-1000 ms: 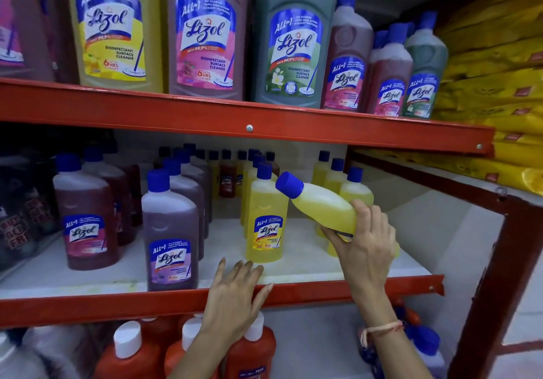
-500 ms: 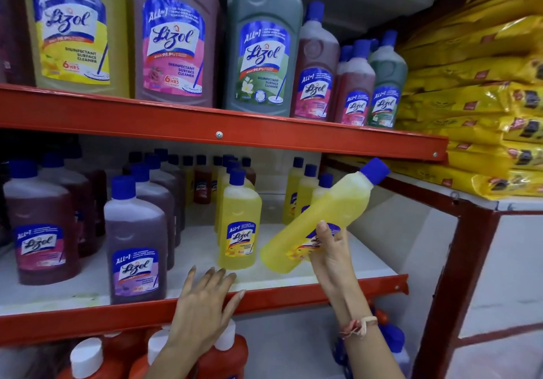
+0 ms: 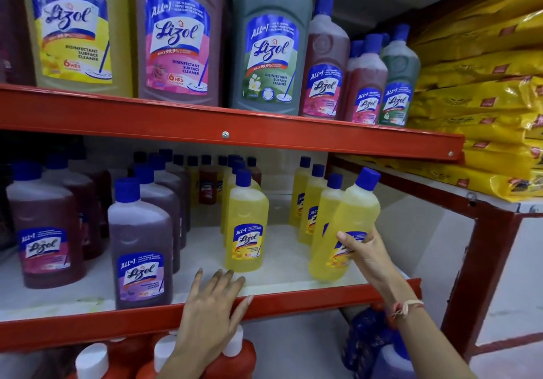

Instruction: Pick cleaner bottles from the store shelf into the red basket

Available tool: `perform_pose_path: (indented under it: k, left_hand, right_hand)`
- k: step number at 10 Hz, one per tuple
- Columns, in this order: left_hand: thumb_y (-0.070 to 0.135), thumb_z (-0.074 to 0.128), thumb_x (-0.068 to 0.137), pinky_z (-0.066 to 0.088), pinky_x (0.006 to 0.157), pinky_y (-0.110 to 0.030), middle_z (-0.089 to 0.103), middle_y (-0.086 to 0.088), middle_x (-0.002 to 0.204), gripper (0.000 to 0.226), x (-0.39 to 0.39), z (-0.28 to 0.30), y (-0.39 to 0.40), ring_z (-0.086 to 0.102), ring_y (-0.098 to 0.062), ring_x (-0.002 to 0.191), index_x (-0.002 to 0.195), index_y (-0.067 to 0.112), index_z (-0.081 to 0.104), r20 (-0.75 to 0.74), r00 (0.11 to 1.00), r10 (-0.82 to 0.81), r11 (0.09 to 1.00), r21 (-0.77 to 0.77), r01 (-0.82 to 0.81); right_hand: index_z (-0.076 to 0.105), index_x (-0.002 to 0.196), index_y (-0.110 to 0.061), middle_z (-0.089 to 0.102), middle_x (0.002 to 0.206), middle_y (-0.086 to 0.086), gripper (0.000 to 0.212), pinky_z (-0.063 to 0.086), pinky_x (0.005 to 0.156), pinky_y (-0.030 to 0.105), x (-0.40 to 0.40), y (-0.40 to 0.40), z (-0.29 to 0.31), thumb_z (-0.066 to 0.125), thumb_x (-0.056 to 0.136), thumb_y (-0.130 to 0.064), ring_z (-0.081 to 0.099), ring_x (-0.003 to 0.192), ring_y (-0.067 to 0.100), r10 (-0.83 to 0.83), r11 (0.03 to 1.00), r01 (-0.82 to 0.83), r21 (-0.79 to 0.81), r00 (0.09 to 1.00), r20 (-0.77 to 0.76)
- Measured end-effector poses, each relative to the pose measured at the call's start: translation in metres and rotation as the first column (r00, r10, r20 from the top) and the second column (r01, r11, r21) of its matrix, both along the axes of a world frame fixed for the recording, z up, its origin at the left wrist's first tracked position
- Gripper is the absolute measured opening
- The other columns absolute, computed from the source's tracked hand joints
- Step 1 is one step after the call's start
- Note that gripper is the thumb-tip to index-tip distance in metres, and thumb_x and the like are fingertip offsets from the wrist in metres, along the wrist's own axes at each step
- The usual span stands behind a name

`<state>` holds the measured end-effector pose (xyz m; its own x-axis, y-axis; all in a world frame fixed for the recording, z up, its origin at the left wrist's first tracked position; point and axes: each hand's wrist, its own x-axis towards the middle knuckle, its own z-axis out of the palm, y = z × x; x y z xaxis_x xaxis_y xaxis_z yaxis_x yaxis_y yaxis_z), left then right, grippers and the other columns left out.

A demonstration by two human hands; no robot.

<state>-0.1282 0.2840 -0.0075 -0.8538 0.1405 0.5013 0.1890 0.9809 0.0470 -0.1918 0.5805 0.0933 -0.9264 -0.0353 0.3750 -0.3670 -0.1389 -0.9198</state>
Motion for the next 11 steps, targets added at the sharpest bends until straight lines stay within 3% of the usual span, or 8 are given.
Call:
perform_pose_path:
  k: [1,2,4,5,6,8,10,11]
  left_hand:
    - [0.056,0.017,0.096,0.023,0.108,-0.048,0.070,-0.003,0.115,0.060,-0.002,-0.001,-0.001,0.062,-0.022,0.112,0.112,0.025,0.066,0.004,1.000,-0.007,1.000,0.005,0.007]
    - [0.056,0.017,0.096,0.022,0.108,-0.049,0.070,-0.003,0.116,0.060,-0.003,-0.003,-0.001,0.061,-0.022,0.113,0.114,0.025,0.065,0.000,1.000,-0.011,1.000,-0.002,0.011]
    - [0.055,0.018,0.096,0.023,0.108,-0.049,0.069,-0.003,0.119,0.058,-0.004,-0.003,-0.001,0.061,-0.022,0.114,0.115,0.025,0.064,-0.018,1.000,-0.020,1.000,-0.020,0.020]
    - [0.054,0.018,0.096,0.025,0.106,-0.050,0.068,-0.003,0.120,0.057,-0.002,-0.002,-0.001,0.060,-0.021,0.115,0.116,0.025,0.063,-0.023,0.999,-0.033,0.999,-0.025,0.033]
    - [0.054,0.020,0.096,0.025,0.106,-0.048,0.068,-0.003,0.119,0.056,-0.001,-0.003,-0.001,0.060,-0.021,0.114,0.115,0.024,0.063,-0.051,0.998,-0.042,0.999,-0.033,0.040]
    - [0.053,0.021,0.097,0.025,0.107,-0.046,0.069,-0.003,0.117,0.055,0.001,-0.001,-0.001,0.061,-0.021,0.112,0.112,0.024,0.066,-0.073,0.997,-0.038,0.999,-0.025,0.036]
    - [0.053,0.026,0.096,0.024,0.108,-0.043,0.066,-0.002,0.124,0.052,0.003,0.000,0.000,0.059,-0.019,0.117,0.119,0.023,0.062,-0.042,0.998,-0.056,0.998,-0.021,0.055]
    - [0.053,0.027,0.096,0.023,0.110,-0.036,0.056,0.002,0.137,0.052,0.011,0.006,0.002,0.050,-0.014,0.126,0.131,0.023,0.052,-0.155,0.983,-0.099,0.991,0.070,0.111]
  right_hand:
    - [0.054,0.121,-0.020,0.071,0.114,0.014,0.089,0.059,0.078,0.049,-0.011,0.014,-0.007,0.094,0.044,-0.041,0.069,0.099,0.035,-0.030,0.997,0.028,0.071,0.999,0.033]
    - [0.051,0.124,-0.023,0.070,0.116,0.014,0.091,0.059,0.077,0.054,-0.018,0.023,-0.016,0.093,0.046,-0.040,0.069,0.099,0.037,-0.037,0.992,0.027,0.124,0.996,0.077]
    - [0.054,0.116,-0.026,0.075,0.105,0.008,0.085,0.058,0.077,0.047,-0.021,0.023,-0.026,0.093,0.042,-0.042,0.072,0.093,0.031,-0.034,0.984,0.018,0.176,0.996,0.084]
    - [0.054,0.110,-0.030,0.074,0.103,0.006,0.064,0.059,0.073,0.040,-0.022,0.022,-0.024,0.086,0.055,-0.027,0.073,0.089,0.024,-0.030,0.981,0.016,0.195,0.997,0.071]
    - [0.053,0.111,-0.028,0.073,0.100,0.003,0.061,0.061,0.063,0.030,-0.020,0.023,-0.021,0.082,0.057,-0.022,0.074,0.082,0.018,-0.028,0.980,0.014,0.201,0.997,0.066]
    - [0.055,0.110,-0.030,0.077,0.096,0.000,0.091,0.060,0.062,0.029,-0.019,0.023,-0.022,0.093,0.030,-0.051,0.074,0.085,0.021,-0.045,0.978,0.035,0.204,0.998,0.046]
    - [0.049,0.123,-0.022,0.071,0.107,0.008,0.078,0.061,0.065,0.032,-0.018,0.025,-0.025,0.087,0.054,-0.030,0.074,0.085,0.019,-0.071,0.967,0.060,0.248,0.997,0.034]
    - [0.045,0.124,-0.025,0.069,0.115,0.008,0.105,0.060,0.071,0.033,-0.009,0.025,-0.018,0.091,0.035,-0.054,0.073,0.089,0.017,-0.145,0.935,0.133,0.328,0.989,0.012]
